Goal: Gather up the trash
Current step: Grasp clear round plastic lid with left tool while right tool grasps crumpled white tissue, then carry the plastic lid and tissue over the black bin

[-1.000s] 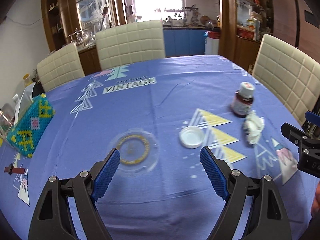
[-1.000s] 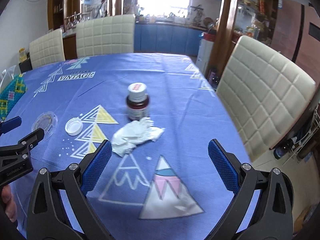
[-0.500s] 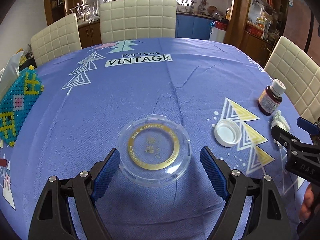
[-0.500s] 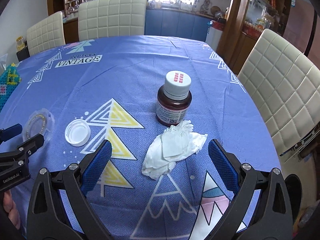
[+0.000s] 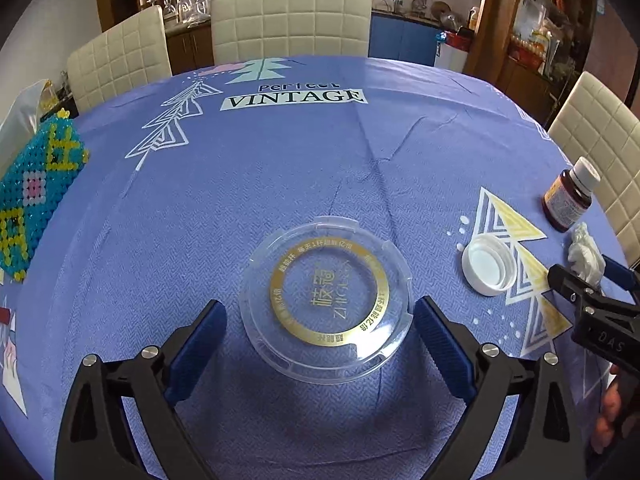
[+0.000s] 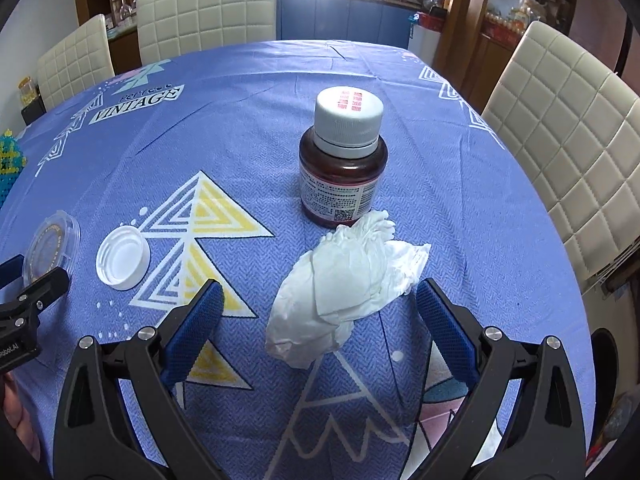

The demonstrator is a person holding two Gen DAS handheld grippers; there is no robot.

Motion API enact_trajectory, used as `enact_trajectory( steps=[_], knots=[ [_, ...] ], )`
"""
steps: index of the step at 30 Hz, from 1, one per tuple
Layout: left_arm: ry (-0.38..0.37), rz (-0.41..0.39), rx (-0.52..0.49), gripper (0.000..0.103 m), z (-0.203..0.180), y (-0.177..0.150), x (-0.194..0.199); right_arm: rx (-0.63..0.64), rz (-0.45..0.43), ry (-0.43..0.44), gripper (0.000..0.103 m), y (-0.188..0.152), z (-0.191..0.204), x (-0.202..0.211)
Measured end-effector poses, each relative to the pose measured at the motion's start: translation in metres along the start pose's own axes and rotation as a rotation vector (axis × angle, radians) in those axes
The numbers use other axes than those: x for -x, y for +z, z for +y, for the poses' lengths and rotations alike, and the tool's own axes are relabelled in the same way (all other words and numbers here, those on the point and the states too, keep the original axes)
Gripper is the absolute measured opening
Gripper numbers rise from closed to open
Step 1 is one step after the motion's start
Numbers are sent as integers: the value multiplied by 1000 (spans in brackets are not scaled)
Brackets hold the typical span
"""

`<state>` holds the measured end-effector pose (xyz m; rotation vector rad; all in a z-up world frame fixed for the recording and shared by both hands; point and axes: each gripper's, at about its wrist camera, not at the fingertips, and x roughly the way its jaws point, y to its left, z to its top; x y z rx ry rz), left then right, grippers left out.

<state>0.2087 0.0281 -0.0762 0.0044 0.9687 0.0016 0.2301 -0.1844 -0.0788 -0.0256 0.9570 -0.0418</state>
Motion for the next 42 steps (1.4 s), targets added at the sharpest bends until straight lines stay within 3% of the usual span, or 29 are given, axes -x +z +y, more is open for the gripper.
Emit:
enact_trajectory(
  steps=[7,10,13,17,21,26,32,42],
  knots=[
    [12,-1,-7,93,-3,0,-1,-32,1,33,92,-2,-3,0],
    [11,-2,-6,93,-3,0,0,-21,-12,41,84,-3,-1,3],
    [11,-2,-6,92,-3,0,-1,2,-31,50,73,-5,4,6],
    [9,-8,-9,90,-4,0,0,36,-49,81,39,-6,13,10],
    [4,-22,-25,84,-7,-1,3,58,-55,84,24,-8,19,12],
    [-2,-25,-18,83,-5,0,4,60,-52,106,16,-11,18,15],
    [12,-70,-31,83,-7,-2,11,65,-85,133,15,-13,18,27],
    [2,-211,-74,83,-24,-7,53,113,-113,98,15,-30,17,47]
  ],
)
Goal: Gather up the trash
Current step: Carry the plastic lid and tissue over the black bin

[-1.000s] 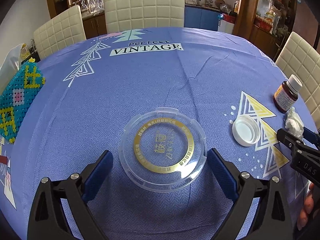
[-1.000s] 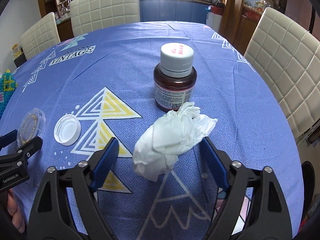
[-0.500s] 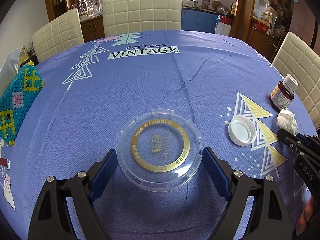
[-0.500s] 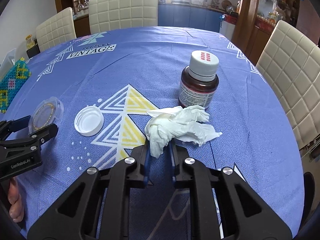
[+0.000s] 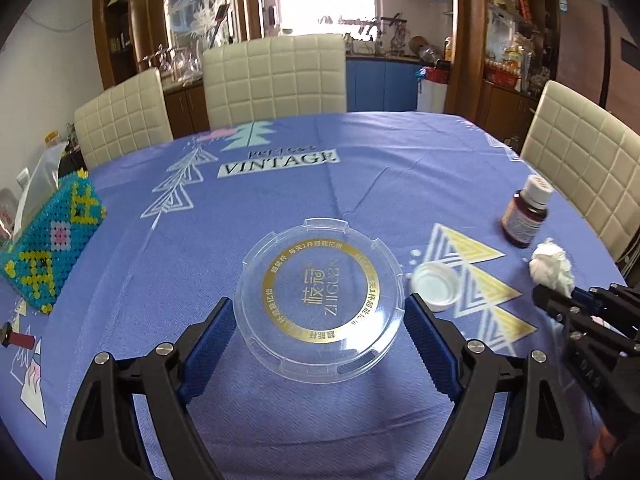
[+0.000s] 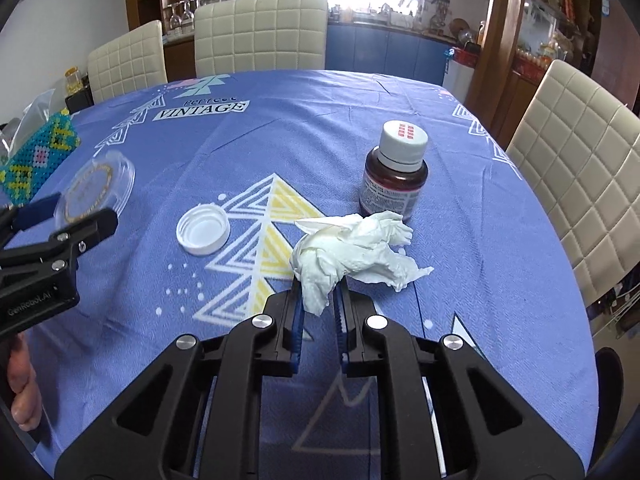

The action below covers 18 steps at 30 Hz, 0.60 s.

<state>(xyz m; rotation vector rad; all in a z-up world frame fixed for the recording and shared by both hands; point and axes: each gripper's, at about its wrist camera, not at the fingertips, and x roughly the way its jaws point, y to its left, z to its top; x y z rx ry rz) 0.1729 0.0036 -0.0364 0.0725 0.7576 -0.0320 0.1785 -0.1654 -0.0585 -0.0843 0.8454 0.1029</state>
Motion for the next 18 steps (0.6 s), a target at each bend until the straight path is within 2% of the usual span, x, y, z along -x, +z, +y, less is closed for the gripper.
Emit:
enact_trajectory(
  steps=[5,18],
  knots=[
    [-29,-20,-38,83,-30,-2,15,7,-27,-44,15,-9,-18,26],
    [-139,-90,-119,83,-125,4,63,-96,-110,-119,15,-38,-103,98]
  ],
)
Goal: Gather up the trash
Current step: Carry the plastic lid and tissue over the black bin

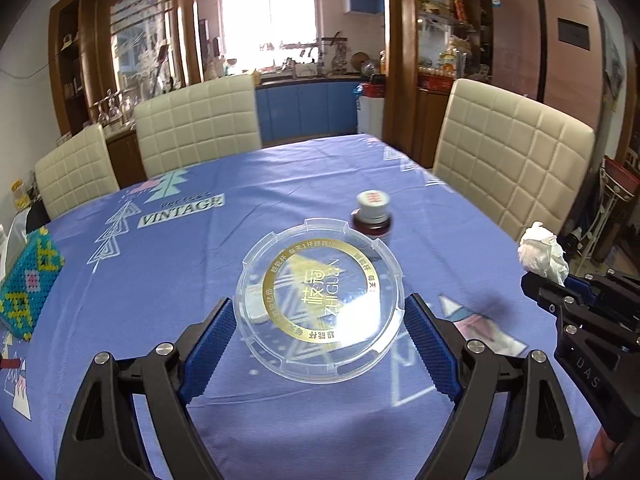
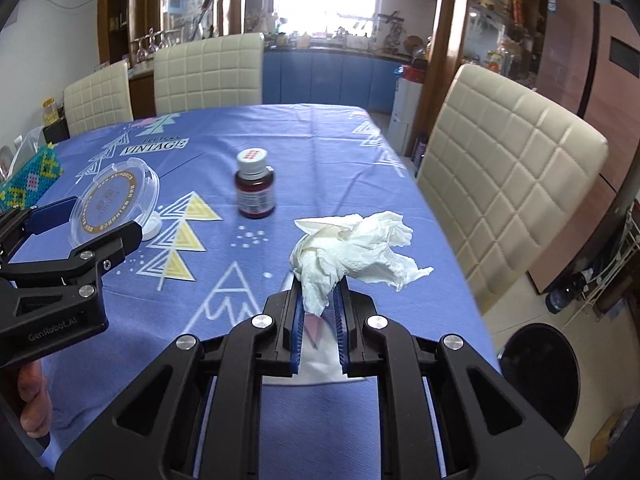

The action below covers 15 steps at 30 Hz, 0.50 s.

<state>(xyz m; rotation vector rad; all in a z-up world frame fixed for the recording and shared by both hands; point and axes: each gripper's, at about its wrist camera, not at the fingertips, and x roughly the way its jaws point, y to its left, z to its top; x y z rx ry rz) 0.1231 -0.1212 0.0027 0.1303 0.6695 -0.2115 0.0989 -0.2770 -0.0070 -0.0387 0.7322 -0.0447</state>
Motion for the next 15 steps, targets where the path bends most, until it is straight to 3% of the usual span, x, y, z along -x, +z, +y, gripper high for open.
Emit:
enact_trajectory(
  steps=[15],
  knots=[
    [-96,-39,-135,83,-116,11,20,-132,-33,-72,15,-27,-96,30]
  ],
)
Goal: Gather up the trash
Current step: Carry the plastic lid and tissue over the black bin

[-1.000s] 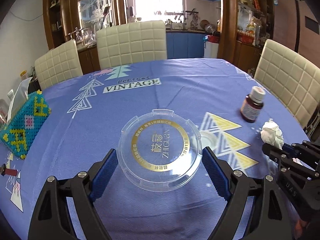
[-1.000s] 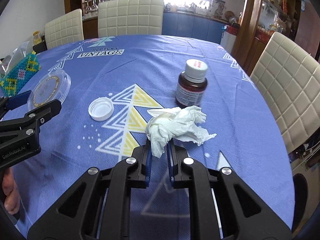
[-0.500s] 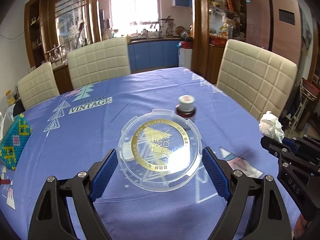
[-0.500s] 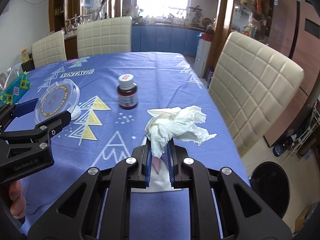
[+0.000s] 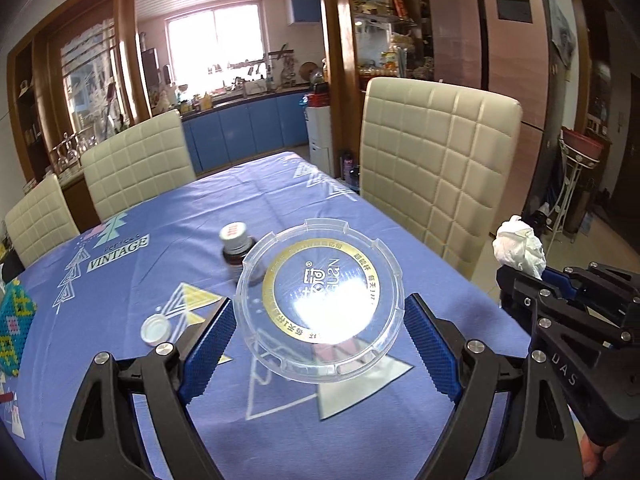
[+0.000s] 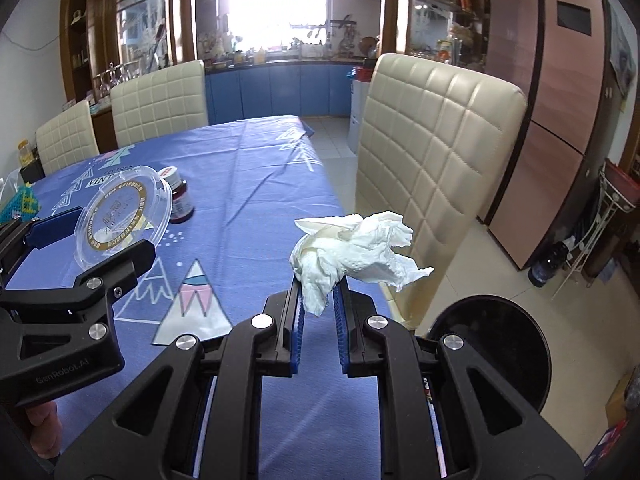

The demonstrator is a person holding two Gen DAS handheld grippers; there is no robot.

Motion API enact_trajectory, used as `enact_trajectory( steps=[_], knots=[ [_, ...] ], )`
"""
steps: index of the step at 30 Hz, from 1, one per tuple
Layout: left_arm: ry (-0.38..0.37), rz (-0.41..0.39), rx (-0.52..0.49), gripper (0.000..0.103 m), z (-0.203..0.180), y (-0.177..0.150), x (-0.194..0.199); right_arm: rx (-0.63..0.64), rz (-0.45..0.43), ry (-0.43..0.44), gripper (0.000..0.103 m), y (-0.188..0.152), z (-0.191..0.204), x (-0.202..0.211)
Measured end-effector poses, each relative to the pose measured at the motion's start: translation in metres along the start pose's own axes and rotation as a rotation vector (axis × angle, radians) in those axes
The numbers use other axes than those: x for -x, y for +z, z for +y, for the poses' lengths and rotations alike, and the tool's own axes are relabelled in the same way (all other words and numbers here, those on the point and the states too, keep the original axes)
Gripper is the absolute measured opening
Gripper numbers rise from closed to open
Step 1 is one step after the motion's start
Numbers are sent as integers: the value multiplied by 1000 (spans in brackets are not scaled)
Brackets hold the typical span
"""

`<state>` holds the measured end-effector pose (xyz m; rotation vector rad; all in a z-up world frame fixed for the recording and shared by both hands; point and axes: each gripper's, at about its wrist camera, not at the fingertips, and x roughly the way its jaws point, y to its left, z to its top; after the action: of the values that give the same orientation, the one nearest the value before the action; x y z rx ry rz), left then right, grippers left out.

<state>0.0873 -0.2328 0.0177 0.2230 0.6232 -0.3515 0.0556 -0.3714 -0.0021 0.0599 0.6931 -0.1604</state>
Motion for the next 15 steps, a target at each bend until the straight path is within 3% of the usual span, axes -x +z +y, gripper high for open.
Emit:
enact_trajectory(
  steps=[15],
  knots=[
    [-88,-4,-71,83,-82,22,-13,-113,4,-115,16,-11,-97,6]
  ],
)
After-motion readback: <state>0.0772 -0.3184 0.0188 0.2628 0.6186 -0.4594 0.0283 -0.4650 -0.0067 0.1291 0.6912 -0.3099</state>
